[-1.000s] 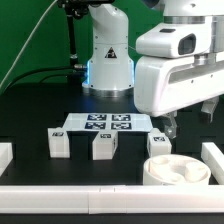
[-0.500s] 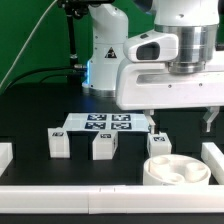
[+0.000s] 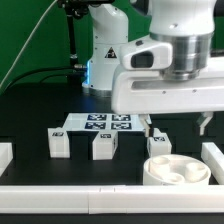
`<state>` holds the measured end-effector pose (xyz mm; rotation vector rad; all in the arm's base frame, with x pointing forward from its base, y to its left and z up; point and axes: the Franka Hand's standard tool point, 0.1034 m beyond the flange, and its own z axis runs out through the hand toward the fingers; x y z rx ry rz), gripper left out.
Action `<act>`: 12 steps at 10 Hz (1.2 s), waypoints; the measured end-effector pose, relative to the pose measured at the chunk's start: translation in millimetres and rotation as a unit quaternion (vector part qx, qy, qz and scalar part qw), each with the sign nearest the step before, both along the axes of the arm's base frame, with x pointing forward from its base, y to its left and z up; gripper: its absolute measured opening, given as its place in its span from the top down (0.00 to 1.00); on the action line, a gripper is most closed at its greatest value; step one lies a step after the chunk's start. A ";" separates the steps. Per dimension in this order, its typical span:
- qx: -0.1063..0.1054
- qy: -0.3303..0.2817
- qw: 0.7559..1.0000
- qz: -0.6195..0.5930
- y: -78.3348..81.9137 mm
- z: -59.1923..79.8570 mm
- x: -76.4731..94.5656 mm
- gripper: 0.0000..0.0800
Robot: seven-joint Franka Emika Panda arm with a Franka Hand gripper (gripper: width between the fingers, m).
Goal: Assemble stool
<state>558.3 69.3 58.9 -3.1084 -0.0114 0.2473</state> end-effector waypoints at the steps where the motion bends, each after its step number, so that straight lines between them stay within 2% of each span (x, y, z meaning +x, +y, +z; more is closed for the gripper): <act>1: -0.004 0.047 0.999 0.001 -0.8 -2.5 -7.4 0.19; 2: 0.006 0.093 0.996 -0.012 1.2 -5.0 -7.6 0.19; 4: 0.004 0.141 0.990 -0.010 1.4 -6.5 -5.9 0.19; 5: 0.002 0.183 0.983 -0.009 0.5 -6.2 -13.9 0.19; 6: 0.004 0.225 0.974 -0.003 -0.9 -8.9 -16.7 0.19; 7: 0.012 0.270 0.963 0.003 -4.5 -17.6 -15.9 0.19; 8: 0.012 0.302 0.953 0.004 -4.6 -19.3 -17.4 0.19; 9: 0.012 0.362 0.932 0.007 -5.8 -17.3 -27.5 0.19; 10: 0.012 0.389 0.921 0.009 -6.0 -22.0 -26.6 0.19; 12: 0.013 0.387 0.922 0.009 -5.2 -24.9 -22.8 0.19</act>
Offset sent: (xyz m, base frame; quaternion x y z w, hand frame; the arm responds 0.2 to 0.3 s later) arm 0.0000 0.0000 0.0000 0.0000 -0.1296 0.0000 0.9916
